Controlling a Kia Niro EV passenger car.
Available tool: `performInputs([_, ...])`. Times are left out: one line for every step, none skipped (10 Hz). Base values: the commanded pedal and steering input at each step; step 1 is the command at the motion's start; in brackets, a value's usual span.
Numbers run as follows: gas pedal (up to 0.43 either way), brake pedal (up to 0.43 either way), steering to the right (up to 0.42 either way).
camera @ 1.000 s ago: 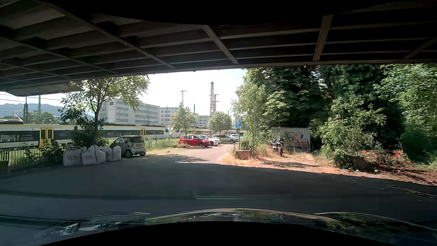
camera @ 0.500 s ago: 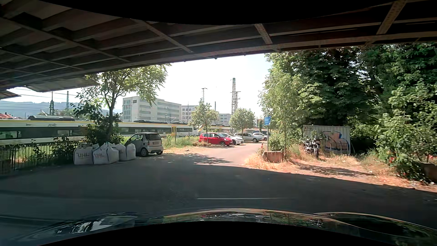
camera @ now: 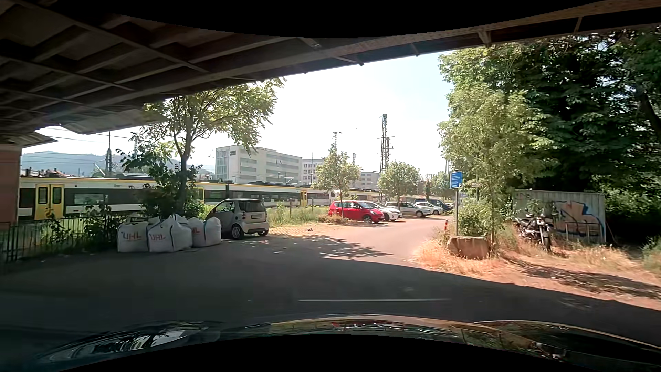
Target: Follow the waypoints while adhering to traffic rules and regulations
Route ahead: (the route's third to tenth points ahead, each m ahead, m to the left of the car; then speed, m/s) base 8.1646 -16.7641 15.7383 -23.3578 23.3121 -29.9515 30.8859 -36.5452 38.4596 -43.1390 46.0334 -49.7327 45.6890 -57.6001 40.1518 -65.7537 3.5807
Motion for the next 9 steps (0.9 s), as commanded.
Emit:
performInputs([0.0, 0.0, -0.145])
performInputs([0.0, 0.0, -0.114])
performInputs([0.0, 0.0, -0.089])
performInputs([0.0, 0.0, -0.053])
performInputs([0.0, 0.0, -0.027])
performInputs([0.0, 0.0, -0.015])
performInputs([0.0, 0.0, 0.0])
performInputs([0.0, 0.0, 0.019])
performInputs([0.0, 0.0, 0.042])
